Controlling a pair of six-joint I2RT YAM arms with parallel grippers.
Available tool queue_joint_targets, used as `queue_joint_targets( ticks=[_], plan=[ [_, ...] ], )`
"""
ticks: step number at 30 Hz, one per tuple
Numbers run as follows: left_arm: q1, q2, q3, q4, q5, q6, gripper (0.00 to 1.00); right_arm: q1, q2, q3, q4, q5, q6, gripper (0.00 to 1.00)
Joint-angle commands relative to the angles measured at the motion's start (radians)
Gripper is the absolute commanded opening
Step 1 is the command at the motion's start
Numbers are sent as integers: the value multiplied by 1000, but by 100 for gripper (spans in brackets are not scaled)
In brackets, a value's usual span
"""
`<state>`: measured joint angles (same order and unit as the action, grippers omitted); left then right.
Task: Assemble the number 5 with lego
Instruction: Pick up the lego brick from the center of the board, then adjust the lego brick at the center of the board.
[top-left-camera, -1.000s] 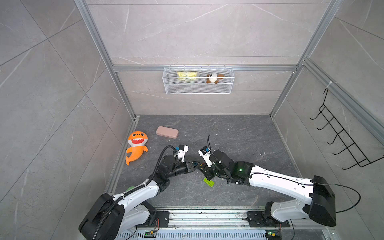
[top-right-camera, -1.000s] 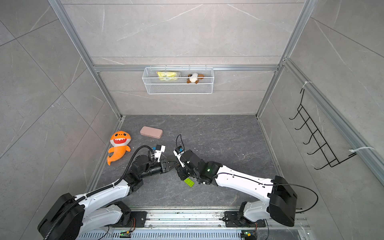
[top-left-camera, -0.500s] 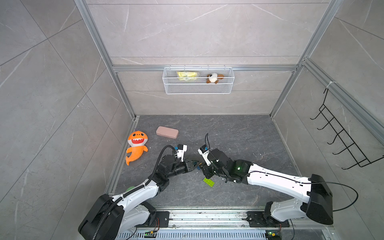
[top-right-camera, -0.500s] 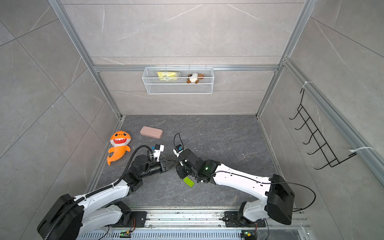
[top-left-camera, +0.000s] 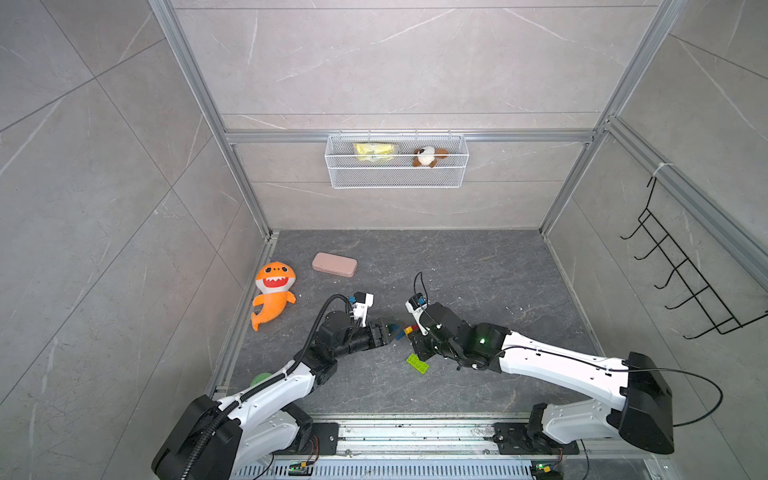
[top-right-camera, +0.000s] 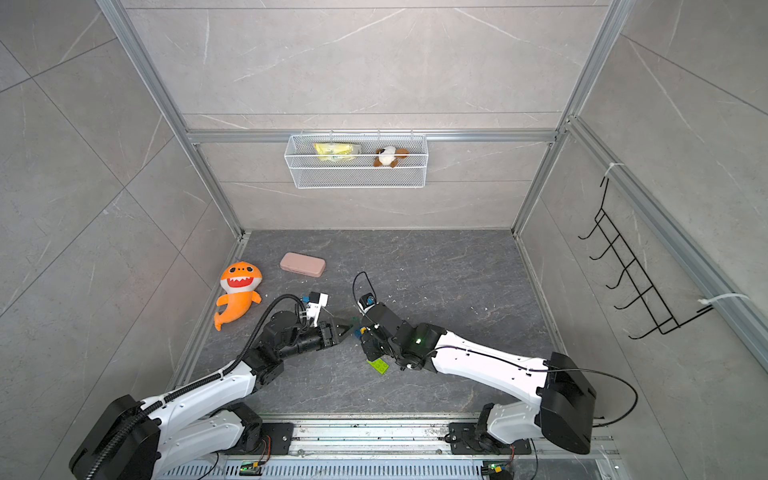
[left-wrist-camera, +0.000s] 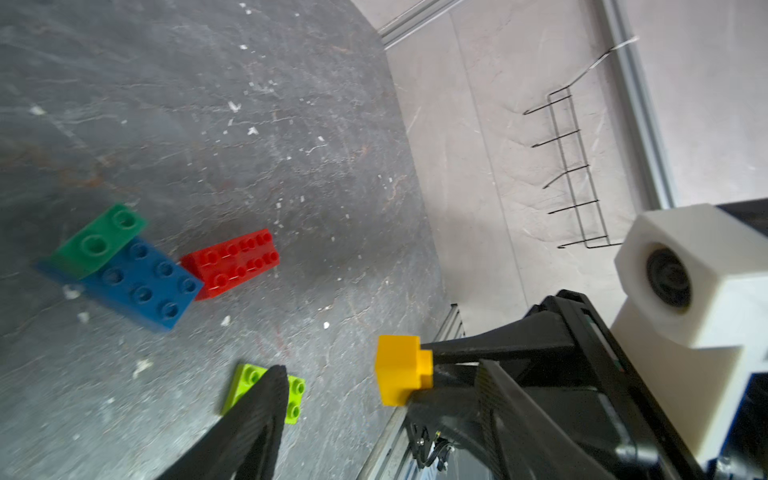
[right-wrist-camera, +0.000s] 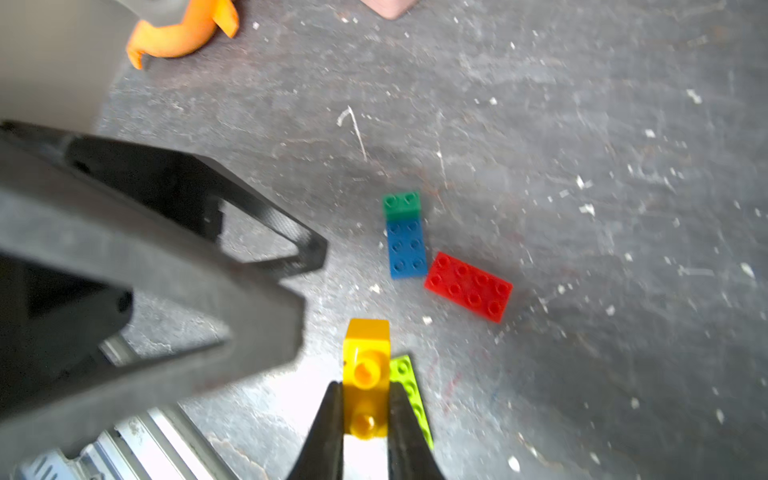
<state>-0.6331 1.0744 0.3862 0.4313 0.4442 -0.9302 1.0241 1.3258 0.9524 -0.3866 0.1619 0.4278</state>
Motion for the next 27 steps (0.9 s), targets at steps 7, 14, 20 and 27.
queue_joint_targets(
  ticks=[7, 14, 20, 27],
  plan=[
    [-91, 146, 27, -84, -104, 75, 59, -5, -93, -190, -8, -119, 166, 13],
    [-97, 222, 36, -54, -131, 64, 58, 56, -2, -276, 83, -204, 228, 12],
    [-97, 246, 36, -56, -145, 61, 57, 77, 68, -285, 97, -231, 252, 12],
    [-97, 260, 40, -57, -152, 60, 57, 74, 126, -255, -4, -139, 287, 12]
  ],
)
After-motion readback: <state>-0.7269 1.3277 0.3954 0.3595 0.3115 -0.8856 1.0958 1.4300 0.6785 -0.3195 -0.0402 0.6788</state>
